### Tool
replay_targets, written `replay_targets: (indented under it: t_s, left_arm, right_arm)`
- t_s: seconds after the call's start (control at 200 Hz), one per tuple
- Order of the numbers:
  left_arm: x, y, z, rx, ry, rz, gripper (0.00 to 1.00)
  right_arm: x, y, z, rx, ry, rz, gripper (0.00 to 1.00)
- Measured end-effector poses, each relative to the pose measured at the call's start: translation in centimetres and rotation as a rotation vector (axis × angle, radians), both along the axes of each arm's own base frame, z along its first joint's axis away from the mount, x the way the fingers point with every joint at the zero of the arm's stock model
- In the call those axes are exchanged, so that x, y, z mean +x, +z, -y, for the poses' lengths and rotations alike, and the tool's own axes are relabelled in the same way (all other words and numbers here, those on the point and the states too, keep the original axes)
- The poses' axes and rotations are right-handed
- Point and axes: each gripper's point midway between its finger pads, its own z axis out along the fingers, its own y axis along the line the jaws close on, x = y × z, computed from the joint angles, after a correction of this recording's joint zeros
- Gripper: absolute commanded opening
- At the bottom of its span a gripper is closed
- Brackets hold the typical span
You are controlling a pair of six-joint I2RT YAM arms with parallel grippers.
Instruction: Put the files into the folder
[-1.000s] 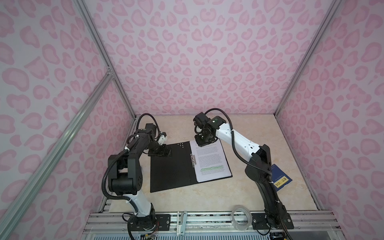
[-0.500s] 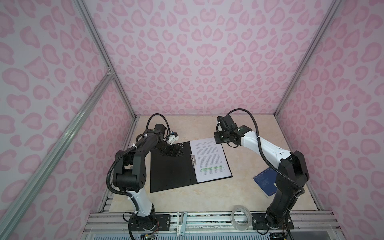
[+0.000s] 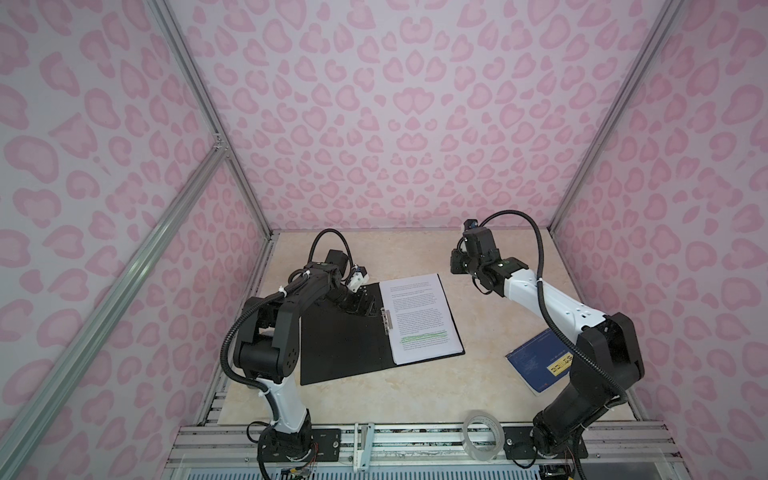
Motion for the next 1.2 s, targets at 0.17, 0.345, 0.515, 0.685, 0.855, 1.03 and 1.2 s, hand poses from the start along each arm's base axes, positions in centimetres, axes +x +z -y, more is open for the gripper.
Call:
replay_targets:
  t_s: [0.17, 0.345, 0.515, 0.685, 0.855, 1.03, 1.2]
  left_arm:
    - [0.1, 0.1, 0.2, -0.001, 0.026, -0.005, 0.98]
    - [-0.6, -0.6, 1.8, 0.003, 0.016, -0.034, 0.98]
    - [-1.4, -1.7, 3.8, 0.024, -0.014, -0.062, 0.98]
    - [-0.9, -2.3, 5.2, 0.015, -0.016, -0.086, 0.98]
    - [-1.2, -2.6, 6.5, -0.008, -0.025, -0.126, 0.98]
    - [-1.6, -2.6, 7.4, -0.016, -0.048, -0.141, 0.98]
    - [-1.5, -2.8, 7.8, -0.021, -0.074, -0.156, 0.98]
  right_arm:
    - [-0.7, 1.4, 0.8, -0.006, 0.0, 0.057, 0.31]
    - [-1.4, 2.7, 2.5, 0.035, -0.021, 0.118, 0.27]
    - [-0.1, 1.1, 5.2, 0.222, -0.055, 0.045, 0.63]
    - [-1.3, 0.4, 4.0, 0.294, 0.01, -0.045, 0.98]
    - [-3.5, -0.5, 5.0, 0.273, -0.004, -0.082, 0.99]
    - [-5.4, -1.2, 5.9, 0.263, -0.023, -0.078, 0.99]
    - [-5.4, -1.5, 7.6, 0.301, -0.072, -0.043, 0.99]
